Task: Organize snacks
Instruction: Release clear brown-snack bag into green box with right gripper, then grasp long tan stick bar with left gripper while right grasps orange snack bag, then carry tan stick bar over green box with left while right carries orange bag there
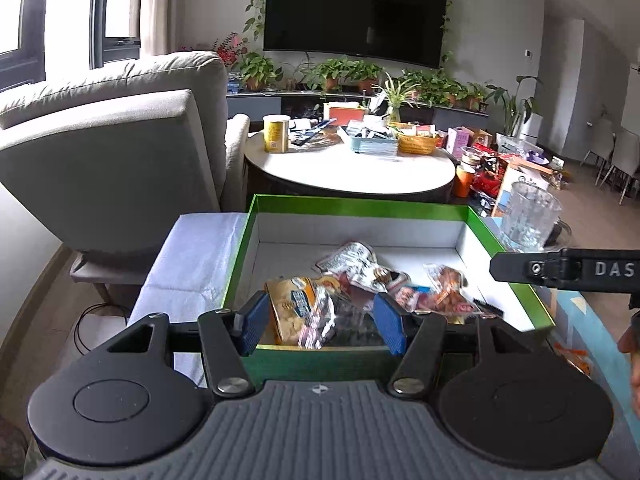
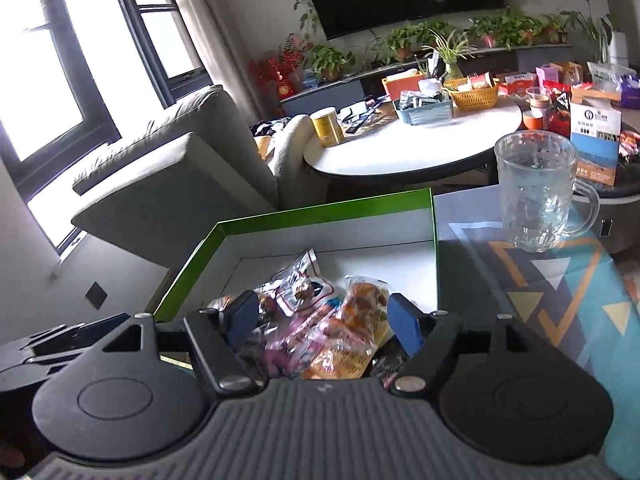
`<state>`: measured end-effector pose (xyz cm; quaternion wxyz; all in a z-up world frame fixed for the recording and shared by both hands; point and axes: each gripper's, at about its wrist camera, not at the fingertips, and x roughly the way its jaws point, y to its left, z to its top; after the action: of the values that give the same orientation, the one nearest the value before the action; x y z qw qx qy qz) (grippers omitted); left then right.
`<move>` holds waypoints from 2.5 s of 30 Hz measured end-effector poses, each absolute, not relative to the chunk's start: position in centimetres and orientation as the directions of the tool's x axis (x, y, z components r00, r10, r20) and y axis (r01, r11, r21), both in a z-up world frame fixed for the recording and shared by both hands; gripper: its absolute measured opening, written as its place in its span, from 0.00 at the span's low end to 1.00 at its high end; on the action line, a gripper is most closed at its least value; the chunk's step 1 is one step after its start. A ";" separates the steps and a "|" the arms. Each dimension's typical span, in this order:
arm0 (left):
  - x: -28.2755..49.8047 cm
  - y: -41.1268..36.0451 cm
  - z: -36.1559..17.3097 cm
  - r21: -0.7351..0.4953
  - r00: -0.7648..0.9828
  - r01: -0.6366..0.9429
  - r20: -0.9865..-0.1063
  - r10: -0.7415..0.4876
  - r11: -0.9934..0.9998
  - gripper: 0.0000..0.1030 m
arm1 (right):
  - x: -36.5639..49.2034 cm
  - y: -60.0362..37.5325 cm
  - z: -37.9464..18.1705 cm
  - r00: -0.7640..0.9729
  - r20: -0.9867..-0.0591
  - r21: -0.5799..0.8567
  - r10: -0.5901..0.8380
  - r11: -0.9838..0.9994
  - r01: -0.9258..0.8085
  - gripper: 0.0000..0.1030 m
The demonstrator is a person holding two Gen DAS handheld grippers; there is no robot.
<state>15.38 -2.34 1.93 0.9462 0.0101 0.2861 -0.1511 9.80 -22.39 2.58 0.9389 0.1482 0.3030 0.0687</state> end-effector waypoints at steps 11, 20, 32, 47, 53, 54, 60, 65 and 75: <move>10.5 -2.1 -0.5 -0.003 0.719 0.403 -0.618 -0.318 0.915 0.53 | 3.6 -25.6 1.6 0.774 -0.594 0.286 0.218 0.957 -0.049 0.81; 8.7 -5.0 -3.4 0.072 0.621 0.574 -0.687 -0.377 0.815 0.53 | 0.8 -28.0 -1.4 0.734 -0.670 0.223 0.112 0.973 0.055 0.81; 9.2 -6.6 -5.0 0.032 0.551 0.622 -0.728 -0.408 0.783 0.53 | 1.4 -29.1 -2.6 0.723 -0.688 0.222 0.066 0.967 0.124 0.81; 6.5 -4.9 -4.3 -0.041 0.517 0.615 -0.733 -0.442 0.787 0.23 | 1.8 -29.4 -3.5 0.702 -0.709 0.249 0.061 0.954 0.168 0.82; 5.8 -4.8 -4.4 -0.012 0.530 0.611 -0.737 -0.419 0.792 0.27 | 2.6 -29.1 -3.6 0.688 -0.724 0.264 0.051 0.942 0.209 0.82; 5.7 -5.0 -4.5 0.004 0.540 0.609 -0.735 -0.411 0.793 0.28 | 2.6 -29.0 -3.6 0.688 -0.724 0.263 0.050 0.942 0.208 0.82; 6.4 -6.1 -5.0 0.016 0.549 0.608 -0.731 -0.406 0.794 0.35 | 2.8 -28.4 -4.0 0.679 -0.734 0.229 0.033 0.952 0.201 0.83; 7.0 -6.4 -5.2 -0.005 0.549 0.603 -0.723 -0.419 0.798 0.30 | 3.4 -28.7 -3.7 0.665 -0.746 0.245 0.026 0.940 0.239 0.83; 6.3 -5.5 -4.0 -0.085 0.529 0.622 -0.688 -0.497 0.779 0.23 | 3.5 -28.7 -3.7 0.680 -0.732 0.237 0.041 0.951 0.199 0.62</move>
<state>6.26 -5.49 -4.04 0.8701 0.0855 0.3637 -0.3215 3.46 -28.69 -3.74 0.9040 0.1504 0.3978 -0.0438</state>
